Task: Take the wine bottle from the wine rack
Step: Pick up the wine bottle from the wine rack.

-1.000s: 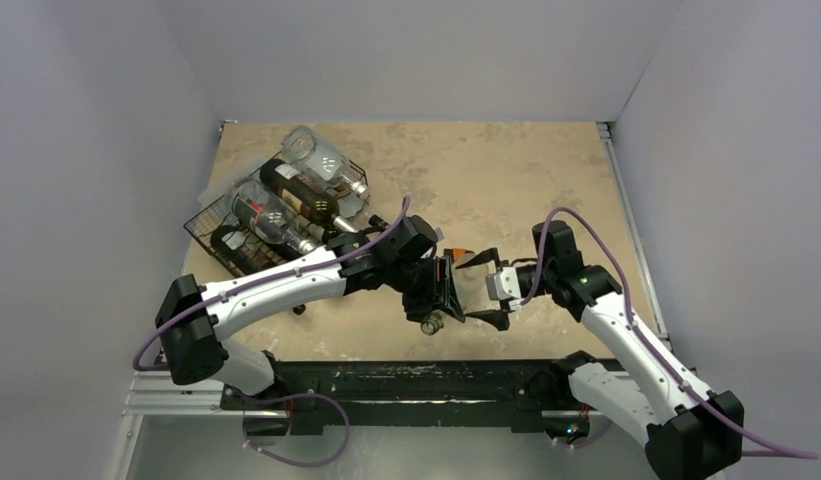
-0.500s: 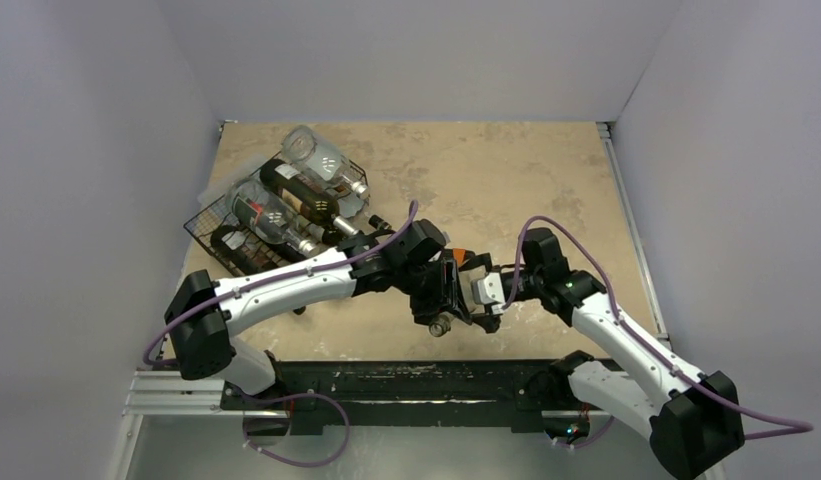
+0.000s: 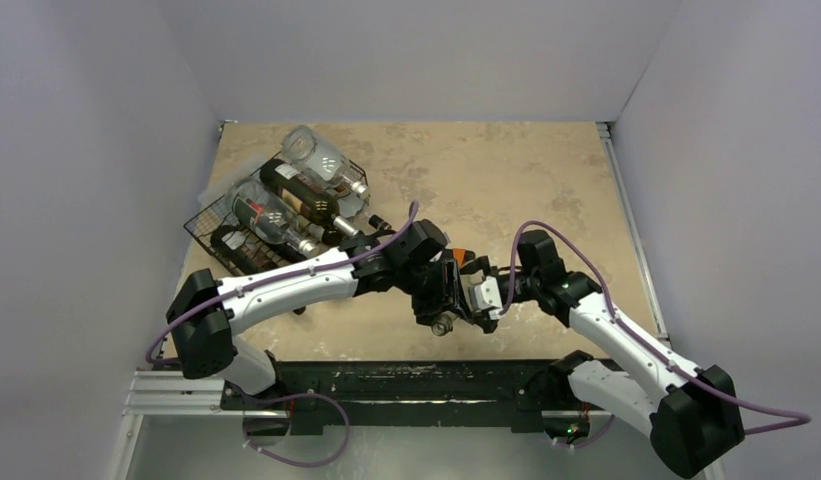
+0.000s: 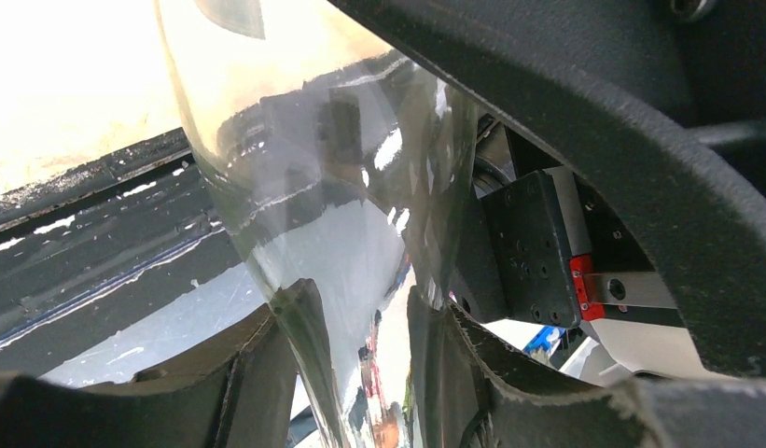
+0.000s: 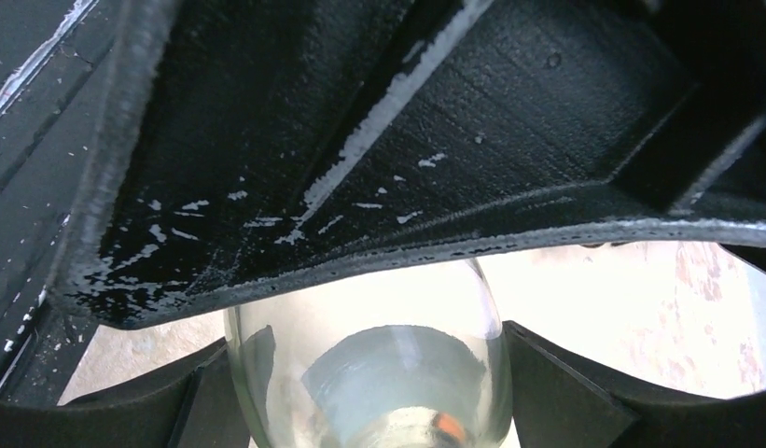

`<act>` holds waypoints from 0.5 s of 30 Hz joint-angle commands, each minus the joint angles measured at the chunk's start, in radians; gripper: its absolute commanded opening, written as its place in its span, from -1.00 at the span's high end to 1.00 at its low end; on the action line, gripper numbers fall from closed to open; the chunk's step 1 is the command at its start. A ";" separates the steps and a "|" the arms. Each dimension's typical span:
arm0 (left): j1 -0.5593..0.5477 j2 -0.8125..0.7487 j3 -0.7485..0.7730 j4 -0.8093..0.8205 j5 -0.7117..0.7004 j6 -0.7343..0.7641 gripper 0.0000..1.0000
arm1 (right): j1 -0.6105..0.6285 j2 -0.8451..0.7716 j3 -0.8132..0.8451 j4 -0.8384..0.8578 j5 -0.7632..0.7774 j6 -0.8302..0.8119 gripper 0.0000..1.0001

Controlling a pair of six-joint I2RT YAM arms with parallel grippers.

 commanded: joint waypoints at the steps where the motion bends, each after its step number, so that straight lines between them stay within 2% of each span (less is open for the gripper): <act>1: -0.007 -0.060 0.023 0.233 0.034 -0.003 0.69 | 0.006 0.015 0.027 -0.045 -0.051 -0.053 -0.08; 3: -0.007 -0.072 0.006 0.246 0.031 -0.011 0.55 | 0.007 0.016 0.033 -0.053 -0.061 -0.054 0.14; 5: -0.007 -0.084 -0.012 0.259 0.029 -0.017 0.41 | 0.007 0.021 0.033 -0.056 -0.068 -0.054 0.23; 7: -0.007 -0.094 -0.029 0.271 0.032 -0.022 0.27 | 0.005 0.029 0.033 -0.058 -0.076 -0.050 0.25; 15: -0.006 -0.110 -0.057 0.282 0.055 0.008 -0.07 | 0.002 0.047 0.039 -0.060 -0.107 -0.026 0.27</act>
